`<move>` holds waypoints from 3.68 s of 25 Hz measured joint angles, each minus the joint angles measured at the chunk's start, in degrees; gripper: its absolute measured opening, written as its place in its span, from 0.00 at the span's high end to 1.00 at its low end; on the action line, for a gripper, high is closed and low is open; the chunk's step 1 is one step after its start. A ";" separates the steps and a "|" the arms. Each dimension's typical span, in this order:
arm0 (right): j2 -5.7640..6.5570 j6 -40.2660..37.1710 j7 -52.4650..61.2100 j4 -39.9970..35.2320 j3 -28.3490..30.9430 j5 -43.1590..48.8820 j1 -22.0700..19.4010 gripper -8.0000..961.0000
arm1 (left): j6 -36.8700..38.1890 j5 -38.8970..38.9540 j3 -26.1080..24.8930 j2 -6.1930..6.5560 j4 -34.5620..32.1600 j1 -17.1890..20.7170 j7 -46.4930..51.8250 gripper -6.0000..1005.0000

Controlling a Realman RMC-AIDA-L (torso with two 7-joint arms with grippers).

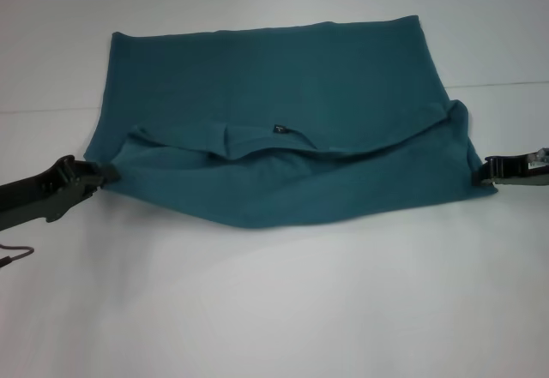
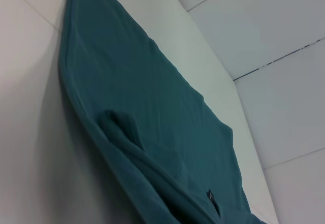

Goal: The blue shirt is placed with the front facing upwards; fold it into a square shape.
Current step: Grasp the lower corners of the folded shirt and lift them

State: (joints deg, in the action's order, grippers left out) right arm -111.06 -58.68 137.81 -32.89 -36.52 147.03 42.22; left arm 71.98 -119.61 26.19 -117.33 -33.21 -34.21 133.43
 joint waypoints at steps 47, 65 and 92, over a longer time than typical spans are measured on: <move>-1.36 3.27 -5.87 0.56 0.31 -3.02 -0.94 0.30 | 0.44 -0.11 0.34 -0.07 -0.10 1.24 -0.72 0.97; -1.62 3.98 -5.58 1.67 -1.81 -2.92 -0.17 0.44 | 0.18 -0.09 0.34 -0.18 -0.09 1.25 -0.72 0.97; -0.60 -14.71 -2.20 -10.75 -1.88 -2.58 -3.99 0.94 | 11.79 -8.56 0.81 1.04 -6.38 1.61 0.62 0.97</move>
State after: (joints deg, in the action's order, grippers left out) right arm -111.66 -73.38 135.62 -43.64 -38.40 144.44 38.23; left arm 83.77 -128.17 27.00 -116.30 -39.59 -32.60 134.05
